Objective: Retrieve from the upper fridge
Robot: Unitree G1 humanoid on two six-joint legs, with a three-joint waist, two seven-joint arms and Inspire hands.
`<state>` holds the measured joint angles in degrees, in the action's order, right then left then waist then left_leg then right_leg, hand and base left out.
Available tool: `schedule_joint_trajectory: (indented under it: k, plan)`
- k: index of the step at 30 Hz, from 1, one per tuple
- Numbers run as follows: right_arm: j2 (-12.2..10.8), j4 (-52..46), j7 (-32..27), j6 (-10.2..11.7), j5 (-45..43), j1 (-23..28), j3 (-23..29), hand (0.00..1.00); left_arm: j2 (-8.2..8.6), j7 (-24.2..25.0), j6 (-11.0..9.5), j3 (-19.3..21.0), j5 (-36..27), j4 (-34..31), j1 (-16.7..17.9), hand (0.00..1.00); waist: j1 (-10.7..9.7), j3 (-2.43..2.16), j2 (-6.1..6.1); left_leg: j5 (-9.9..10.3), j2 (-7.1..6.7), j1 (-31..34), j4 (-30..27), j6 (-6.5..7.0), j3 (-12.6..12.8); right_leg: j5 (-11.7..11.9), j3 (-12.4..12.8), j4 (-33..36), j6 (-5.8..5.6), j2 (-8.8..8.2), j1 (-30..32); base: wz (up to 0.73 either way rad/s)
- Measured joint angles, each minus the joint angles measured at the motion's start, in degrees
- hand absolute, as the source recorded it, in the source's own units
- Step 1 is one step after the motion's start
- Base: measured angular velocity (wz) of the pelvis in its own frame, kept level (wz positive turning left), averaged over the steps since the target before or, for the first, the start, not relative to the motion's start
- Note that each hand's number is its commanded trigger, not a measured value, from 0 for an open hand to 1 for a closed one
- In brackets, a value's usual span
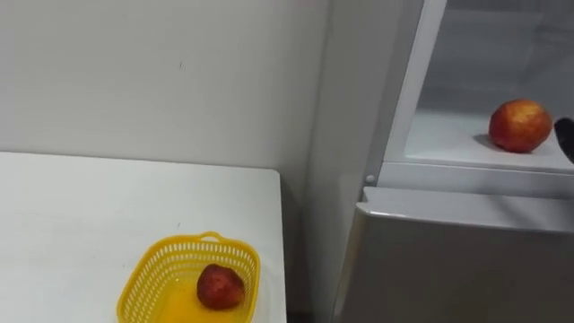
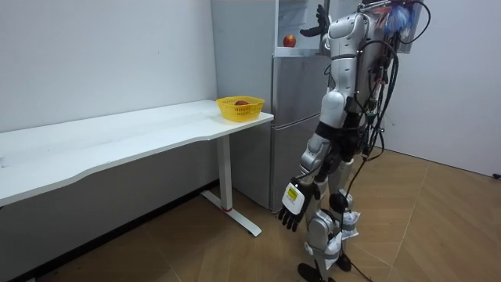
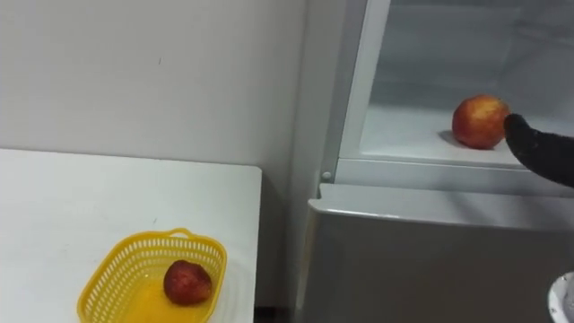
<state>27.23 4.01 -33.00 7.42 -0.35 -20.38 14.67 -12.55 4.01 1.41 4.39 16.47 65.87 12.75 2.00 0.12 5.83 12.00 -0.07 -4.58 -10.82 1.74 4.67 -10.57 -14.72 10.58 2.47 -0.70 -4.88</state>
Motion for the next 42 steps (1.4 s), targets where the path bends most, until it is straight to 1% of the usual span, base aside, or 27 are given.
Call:
schedule_joint_trajectory:
  k: [2, 4, 6, 9, 12, 14, 15, 17, 18, 21, 23, 25, 27, 29, 33, 37, 38, 40, 42]
  plan:
    - [0.37, 2.67, 0.79, 0.02, 0.78, -2.13, 0.00, 0.00, 0.01, 0.34, 0.00, -0.02, 0.20, -0.01, 0.22, 0.00, 0.00, -0.03, 0.05, 0.00, -0.02, -0.04, -0.25, 0.00, -0.16, -0.01, -0.34, 0.08, 0.00, -0.08, -0.03, 0.06]
    - [1.40, 4.77, 1.54, -0.09, 2.10, -3.77, -0.29, 0.00, 0.01, 0.54, 0.00, -0.02, 0.58, -0.12, 0.29, 0.00, 0.01, -0.02, 0.09, 0.00, -0.05, 0.07, -0.39, 0.00, -0.22, -0.01, -0.36, 0.07, 0.00, -0.10, 0.00, 0.02]
    - [3.17, 6.07, 2.43, -1.06, 2.88, -5.63, -1.66, 0.00, -0.10, 0.55, 0.09, 0.01, 0.62, -0.16, 0.61, 0.00, -0.06, -0.04, 0.17, 0.00, -0.05, 0.08, -0.37, 0.00, -0.25, -0.02, -0.36, 0.05, -0.01, -0.10, -0.01, 0.00]
    - [5.19, 7.61, 4.55, -1.42, 4.71, -6.81, -2.78, 0.00, -0.30, 0.59, 0.90, 0.03, 0.63, -0.37, 0.64, 0.00, 0.03, -0.10, 0.70, 0.00, -0.03, 0.08, -0.37, 0.00, -0.27, -0.04, -0.37, 0.02, 0.01, -0.09, -0.08, 0.00]
    - [5.20, 7.80, 6.30, -2.50, 5.09, -7.24, -2.81, 0.00, -0.38, 0.64, 1.15, 0.06, 0.77, -0.88, 0.93, 0.00, 0.06, -0.15, 1.21, 0.00, -0.04, 0.14, -0.38, 0.00, -0.26, -0.04, -0.38, 0.04, 0.00, -0.11, -0.03, 0.00]
    - [5.20, 8.15, 7.58, -3.42, 6.67, -7.85, -3.14, 0.00, -0.54, 0.65, 1.24, 0.04, 0.88, -1.52, 0.94, 0.00, -0.01, -0.29, 1.79, -0.01, -0.05, 0.63, -0.46, 0.01, -0.27, -0.04, -0.38, 0.02, 0.00, -0.12, 0.20, 0.00]
    - [5.21, 8.97, 8.27, -3.64, 7.74, -8.25, -3.39, 0.00, -0.70, 0.66, 1.30, 0.04, 1.27, -1.74, 0.95, 0.00, -0.06, -0.50, 2.09, -0.01, -0.06, 0.78, -0.50, 0.01, -0.33, -0.04, -0.44, -0.05, 0.00, -0.12, 0.22, 0.00]
    - [5.23, 9.18, 8.78, -4.37, 9.98, -8.33, -3.80, 0.00, -1.06, 0.65, 1.36, 0.03, 1.27, -2.14, 1.04, 0.00, -0.07, -0.73, 2.43, -0.01, -0.06, 0.85, -0.51, 0.01, -0.46, -0.04, -0.61, -0.04, 0.00, -0.12, 0.22, 0.05]
    - [5.23, 9.18, 8.97, -4.50, 11.21, -8.43, -4.15, 0.00, -1.24, 0.64, 1.55, 0.02, 1.27, -2.46, 1.11, 0.00, -0.08, -0.76, 2.50, -0.01, -0.07, 0.88, -0.53, 0.01, -0.57, -0.04, -0.74, -0.04, 0.00, -0.14, 0.20, 0.05]
    - [5.23, 9.18, 10.13, -4.68, 12.56, -8.63, -4.30, 0.00, -1.49, 0.58, 2.05, 0.14, 1.35, -3.90, 1.49, 0.00, -0.13, -0.69, 2.49, -0.01, -0.12, 0.96, -0.57, 0.01, -0.81, -0.04, -1.01, -0.05, -0.01, -0.18, 0.16, 0.05]
    - [5.24, 9.18, 10.73, -5.16, 12.51, -8.70, -4.39, 0.00, -1.54, 0.59, 2.19, 1.33, 1.85, -4.54, 1.73, 0.00, -0.05, -0.65, 2.43, -0.01, -0.11, 1.04, -0.56, 0.01, -0.90, -0.04, -1.14, -0.05, -0.01, -0.18, 0.20, 0.02]
    - [5.41, 9.40, 10.77, -5.17, 12.61, -8.72, -4.41, 0.00, -1.54, 0.60, 2.36, 2.06, 1.97, -5.55, 2.34, 0.00, -0.03, -0.64, 2.42, 0.00, -0.13, 1.21, -0.57, 0.01, -1.14, -0.04, -1.31, -0.08, -0.01, -0.18, 0.25, 0.05]
    - [6.44, 10.26, 10.89, -5.58, 12.88, -8.72, -4.47, 0.00, -1.56, 0.60, 2.50, 2.46, 2.00, -6.19, 2.69, 0.00, -0.03, -0.64, 2.42, -0.01, -0.22, 1.41, -0.65, 0.01, -1.50, -0.04, -1.57, -0.21, -0.01, -0.22, 0.24, 0.09]
    - [7.50, 11.24, 11.00, -6.57, 13.29, -8.74, -4.47, 0.00, -1.57, 0.60, 3.35, 2.70, 2.01, -6.86, 3.01, 0.00, 0.02, -0.66, 2.45, -0.01, -0.27, 1.77, -0.83, 0.01, -1.78, -0.04, -1.96, -0.39, -0.01, -0.27, 0.25, 0.09]
    - [8.00, 11.33, 11.26, -7.64, 13.28, -8.74, -4.48, 0.00, -1.57, 0.60, 4.23, 2.85, 2.33, -7.91, 3.49, 0.00, 0.01, -0.67, 2.44, -0.01, -0.29, 2.15, -0.90, 0.00, -2.15, -0.03, -2.55, -0.72, -0.01, -0.24, 0.28, 0.07]
    - [8.06, 12.00, 11.93, -7.65, 13.21, -8.98, -4.57, 0.00, -1.51, 0.59, 4.53, 2.85, 3.86, -8.39, 3.48, 0.00, 0.22, -0.68, 2.46, -0.01, -0.28, 2.16, -0.89, 0.00, -2.30, -0.02, -2.57, -0.71, -0.01, -0.22, 0.32, 0.00]
    - [8.06, 12.97, 12.15, -7.68, 13.16, -9.31, -4.75, 0.00, -1.51, 0.58, 4.58, 2.85, 4.35, -8.51, 3.47, 0.00, 0.18, -0.68, 2.48, -0.01, -0.29, 2.16, -0.89, 0.00, -2.31, -0.02, -2.57, -0.70, -0.01, -0.23, 0.32, 0.00]
    - [8.06, 14.63, 12.70, -8.46, 13.02, -10.35, -5.23, 0.00, -1.51, 0.58, 4.74, 2.85, 4.43, -8.54, 3.47, 0.00, 0.18, -0.68, 2.50, -0.01, -0.29, 2.16, -0.89, 0.00, -2.30, -0.02, -2.57, -0.53, -0.01, -0.27, 0.49, 0.00]
    - [8.08, 17.48, 13.30, -8.99, 11.55, -13.04, -6.68, 0.00, -1.47, 0.58, 5.16, 2.85, 4.42, -8.53, 3.52, 0.00, -0.07, -0.64, 2.45, -0.02, -0.23, 2.42, -1.01, 0.00, -2.28, -0.02, -2.59, 0.17, -0.01, -0.33, 1.18, 0.00]
